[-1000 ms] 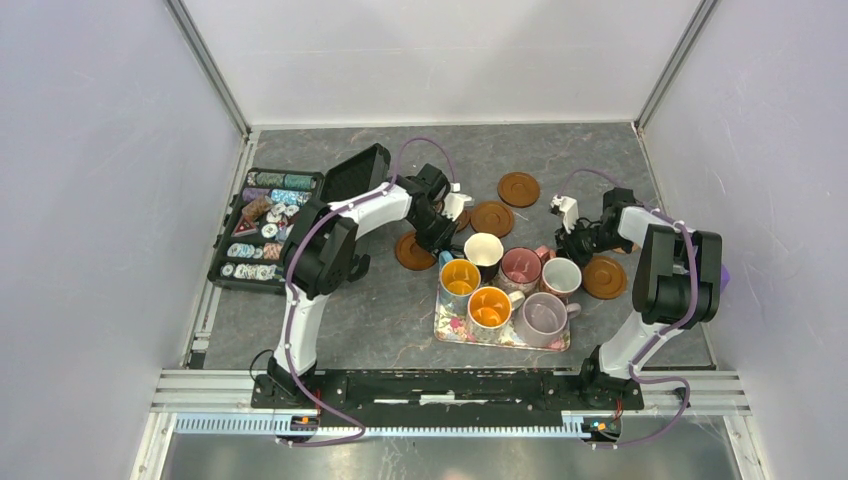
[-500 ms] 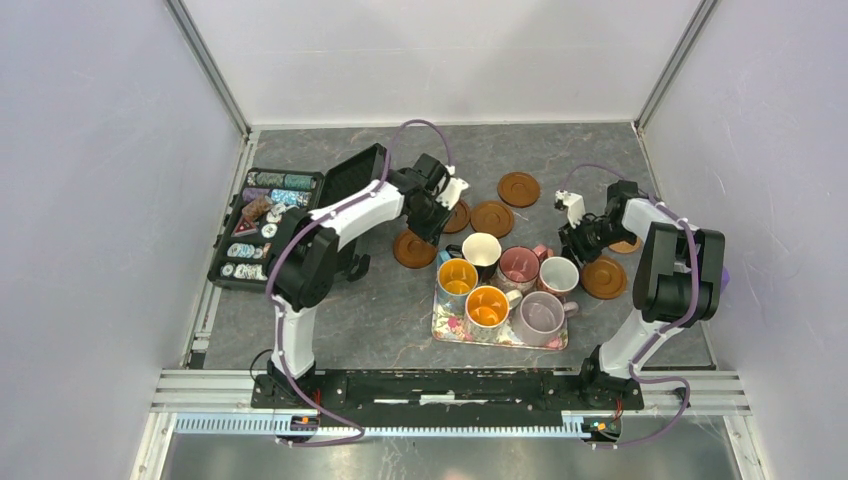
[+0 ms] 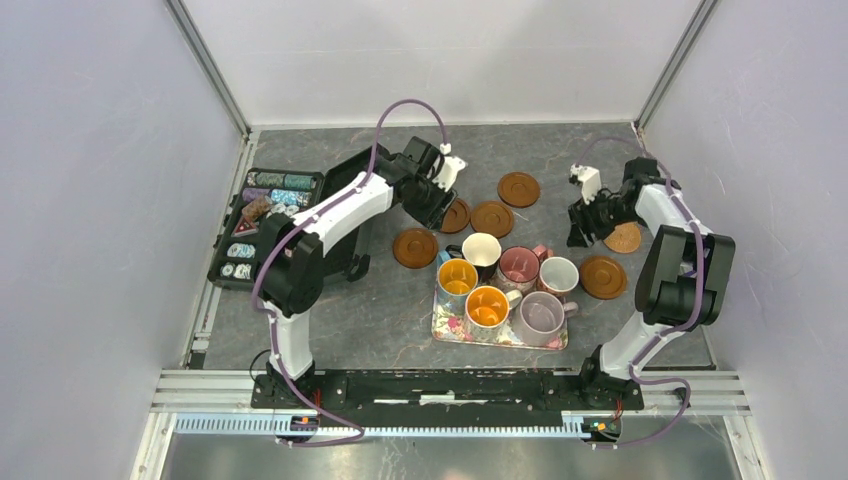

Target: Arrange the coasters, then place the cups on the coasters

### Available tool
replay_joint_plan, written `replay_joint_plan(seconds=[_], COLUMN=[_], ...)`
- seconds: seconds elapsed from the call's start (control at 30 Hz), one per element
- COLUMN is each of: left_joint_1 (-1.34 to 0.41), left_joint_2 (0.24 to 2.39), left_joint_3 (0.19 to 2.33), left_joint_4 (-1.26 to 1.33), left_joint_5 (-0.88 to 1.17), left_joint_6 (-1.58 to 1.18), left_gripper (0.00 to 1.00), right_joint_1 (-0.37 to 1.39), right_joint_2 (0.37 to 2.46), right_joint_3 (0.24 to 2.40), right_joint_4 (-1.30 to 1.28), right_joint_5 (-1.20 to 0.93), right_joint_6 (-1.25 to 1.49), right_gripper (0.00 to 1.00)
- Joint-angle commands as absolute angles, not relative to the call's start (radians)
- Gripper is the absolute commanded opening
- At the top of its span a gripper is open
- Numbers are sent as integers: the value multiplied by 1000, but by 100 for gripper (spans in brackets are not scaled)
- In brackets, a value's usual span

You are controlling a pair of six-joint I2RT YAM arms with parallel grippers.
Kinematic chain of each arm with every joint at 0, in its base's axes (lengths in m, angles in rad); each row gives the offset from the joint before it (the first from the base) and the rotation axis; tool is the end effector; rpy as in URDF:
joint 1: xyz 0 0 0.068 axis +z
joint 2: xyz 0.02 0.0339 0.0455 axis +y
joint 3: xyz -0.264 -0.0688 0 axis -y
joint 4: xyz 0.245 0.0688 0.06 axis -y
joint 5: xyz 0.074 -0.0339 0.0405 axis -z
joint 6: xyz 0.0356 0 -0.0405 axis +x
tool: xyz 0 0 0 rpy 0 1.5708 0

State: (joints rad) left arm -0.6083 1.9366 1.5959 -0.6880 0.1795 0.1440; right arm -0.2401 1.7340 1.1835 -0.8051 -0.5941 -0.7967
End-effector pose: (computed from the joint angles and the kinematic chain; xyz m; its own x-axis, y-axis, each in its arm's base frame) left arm 0.3424 -0.2462 0.2413 -0.6042 0.5928 -0.5325 0.7322 0.6767 -0.0773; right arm 0.3206 -0.0580 0.1959 -0.7212 -0.4335 -0.5403 -0.6219 0.7487 0.2296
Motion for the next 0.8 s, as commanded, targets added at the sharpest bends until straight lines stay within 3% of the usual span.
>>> replay_joint_plan(seconds=[0.0,0.1,0.27,0.53,0.77], left_joint_1=[-611,-611,-616,-621,-627], left_joint_2=[1926,1992,2104,2201,2263], left_joint_3=[1748,1857,1999,2072,2079], left_joint_4=[-672,-712,-770,-777,-768], left_joint_5=[146,141,163,145,114], left_joint_6=[242,274,342,400,402], left_gripper=[62,74,87,91,85], right_joint_1=[-247,-227,-141,55,132], right_joint_2=[1696,1713,1744,1840,1916], right_joint_3=[1267,1290,1300,1339,1349], right_joint_4=[-700,-593,-423,-284,-251], right_joint_5=[-642,-657,-596,-500,-440], right_joint_6=[-724,-638,-544,-555,-559], right_gripper=[69,86,91,94,93])
